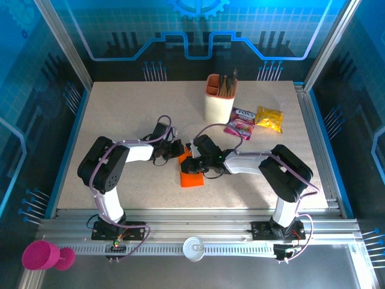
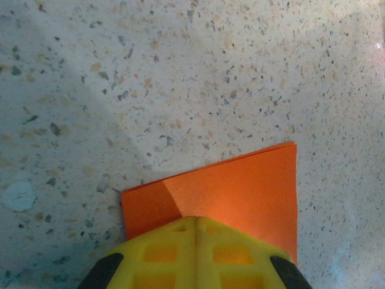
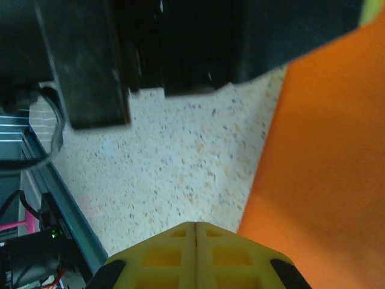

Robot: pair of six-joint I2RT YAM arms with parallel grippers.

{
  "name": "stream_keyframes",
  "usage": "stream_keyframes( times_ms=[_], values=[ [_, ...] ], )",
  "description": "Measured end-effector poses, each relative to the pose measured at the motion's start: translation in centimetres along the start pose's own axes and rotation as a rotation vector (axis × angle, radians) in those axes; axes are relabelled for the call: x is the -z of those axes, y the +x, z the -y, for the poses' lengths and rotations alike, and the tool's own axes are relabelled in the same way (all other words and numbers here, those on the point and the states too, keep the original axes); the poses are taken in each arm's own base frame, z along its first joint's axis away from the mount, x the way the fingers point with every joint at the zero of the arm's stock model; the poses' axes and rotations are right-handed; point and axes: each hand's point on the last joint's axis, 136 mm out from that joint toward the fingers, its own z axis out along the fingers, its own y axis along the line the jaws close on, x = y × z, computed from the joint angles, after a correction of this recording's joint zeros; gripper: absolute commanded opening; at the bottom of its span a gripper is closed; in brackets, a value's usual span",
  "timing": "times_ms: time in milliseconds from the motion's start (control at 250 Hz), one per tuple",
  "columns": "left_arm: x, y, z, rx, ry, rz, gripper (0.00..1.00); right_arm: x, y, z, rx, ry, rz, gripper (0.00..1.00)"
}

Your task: Fold a paper plane with a square sheet of paper (pick it up from the middle)

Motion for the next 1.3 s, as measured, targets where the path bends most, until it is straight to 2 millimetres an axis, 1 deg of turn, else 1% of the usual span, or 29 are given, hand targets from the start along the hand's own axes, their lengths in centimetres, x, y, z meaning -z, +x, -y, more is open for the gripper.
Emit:
stream_keyframes(
  times_ms=[80, 152, 336, 703, 783, 1107, 1226, 1298],
  values=[
    [0.0, 0.0, 0.0, 0.000, 0.000, 0.001, 0.00, -0.8, -0.4, 0.1, -0.001, 0.002, 0.000, 0.00],
    [0.0, 0.0, 0.0, 0.000, 0.000, 0.001, 0.00, -1.6, -0.4, 0.7, -0.007, 0.010, -0.009, 0.00],
    [0.0, 0.0, 0.0, 0.000, -0.001, 0.000, 0.00, -3.1, 0.7, 2.6, -0.030, 0.050, -0.050, 0.00],
    [-0.4, -0.1, 0.2, 0.000, 0.010, -0.011, 0.00, -3.0, 1.2, 2.6, 0.059, 0.091, -0.037, 0.00],
    [-0.5, -0.2, 0.3, -0.001, 0.013, -0.012, 0.00, -2.8, 1.8, 2.5, 0.077, 0.102, -0.043, 0.00],
    [-0.6, -0.2, 0.4, -0.015, 0.016, -0.017, 0.00, -2.2, 5.9, 1.5, 0.139, 0.100, -0.105, 0.00],
    [-0.7, -0.3, 0.6, -0.017, 0.019, -0.018, 0.00, -1.6, 7.3, 1.4, 0.140, 0.089, -0.109, 0.00],
    [-0.7, -0.4, 0.6, -0.019, 0.020, -0.017, 0.00, -1.0, 8.4, 1.6, 0.127, 0.082, -0.121, 0.00]
  ],
)
